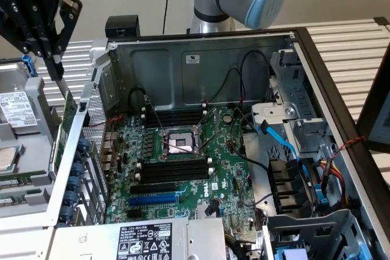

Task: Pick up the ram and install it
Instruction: 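Reach for the ram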

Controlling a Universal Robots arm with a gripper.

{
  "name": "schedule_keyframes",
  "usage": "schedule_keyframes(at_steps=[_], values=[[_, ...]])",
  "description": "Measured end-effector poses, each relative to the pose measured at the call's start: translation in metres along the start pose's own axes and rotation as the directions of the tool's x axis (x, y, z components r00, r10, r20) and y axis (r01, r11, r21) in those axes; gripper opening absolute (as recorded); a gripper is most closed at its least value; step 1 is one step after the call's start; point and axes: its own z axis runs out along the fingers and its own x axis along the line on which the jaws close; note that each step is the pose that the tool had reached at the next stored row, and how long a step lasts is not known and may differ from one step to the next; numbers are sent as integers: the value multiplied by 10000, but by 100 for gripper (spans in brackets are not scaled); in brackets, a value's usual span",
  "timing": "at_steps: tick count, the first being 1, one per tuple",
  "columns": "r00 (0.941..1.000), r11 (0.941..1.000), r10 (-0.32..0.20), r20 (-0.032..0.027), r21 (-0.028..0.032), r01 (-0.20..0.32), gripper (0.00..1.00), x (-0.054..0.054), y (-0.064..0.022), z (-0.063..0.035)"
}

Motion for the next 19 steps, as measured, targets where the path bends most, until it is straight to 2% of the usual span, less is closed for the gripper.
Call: schedule_keyframes(at_steps=[19], values=[[10000,10000,0,0,0,0,11,859,-62,8]])
